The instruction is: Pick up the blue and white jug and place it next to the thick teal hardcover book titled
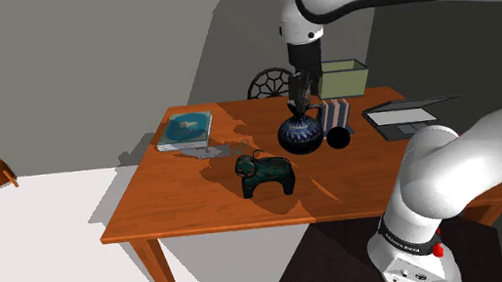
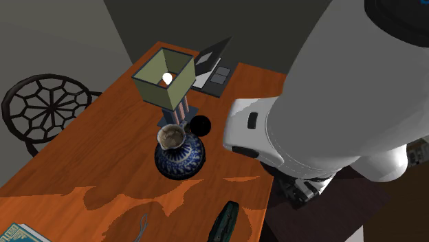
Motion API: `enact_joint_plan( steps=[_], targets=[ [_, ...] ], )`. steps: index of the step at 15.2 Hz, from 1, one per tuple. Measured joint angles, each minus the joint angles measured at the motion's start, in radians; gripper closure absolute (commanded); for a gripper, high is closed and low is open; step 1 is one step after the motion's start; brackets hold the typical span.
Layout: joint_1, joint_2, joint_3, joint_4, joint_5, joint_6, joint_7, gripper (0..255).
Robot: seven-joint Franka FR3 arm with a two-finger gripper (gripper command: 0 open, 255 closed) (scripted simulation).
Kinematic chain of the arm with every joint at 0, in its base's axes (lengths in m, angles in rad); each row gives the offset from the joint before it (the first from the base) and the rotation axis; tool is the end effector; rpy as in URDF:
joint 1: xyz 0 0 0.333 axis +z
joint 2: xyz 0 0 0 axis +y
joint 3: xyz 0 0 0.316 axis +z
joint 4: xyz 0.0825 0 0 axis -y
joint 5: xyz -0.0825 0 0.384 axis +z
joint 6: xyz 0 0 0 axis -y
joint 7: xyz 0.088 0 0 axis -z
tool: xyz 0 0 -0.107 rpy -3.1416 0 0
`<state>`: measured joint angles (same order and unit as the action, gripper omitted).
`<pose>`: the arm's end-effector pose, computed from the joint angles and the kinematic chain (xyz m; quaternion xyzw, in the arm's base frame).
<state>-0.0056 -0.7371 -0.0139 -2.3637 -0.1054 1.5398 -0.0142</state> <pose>0.3149 -0.0188 0.5696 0.9979 0.0000 -0.0441 0.0474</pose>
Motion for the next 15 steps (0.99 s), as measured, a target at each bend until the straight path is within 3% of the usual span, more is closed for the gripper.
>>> enact_joint_plan(
  steps=[4,9,15],
  targets=[
    [-0.003,-0.013,-0.056,-0.031,-0.037,0.036,-0.088,0],
    [-0.012,-0.02,-0.195,-0.088,-0.124,0.129,-0.302,0],
    [-0.005,0.066,-0.374,-0.083,-0.204,0.265,-0.561,0]
  ],
)
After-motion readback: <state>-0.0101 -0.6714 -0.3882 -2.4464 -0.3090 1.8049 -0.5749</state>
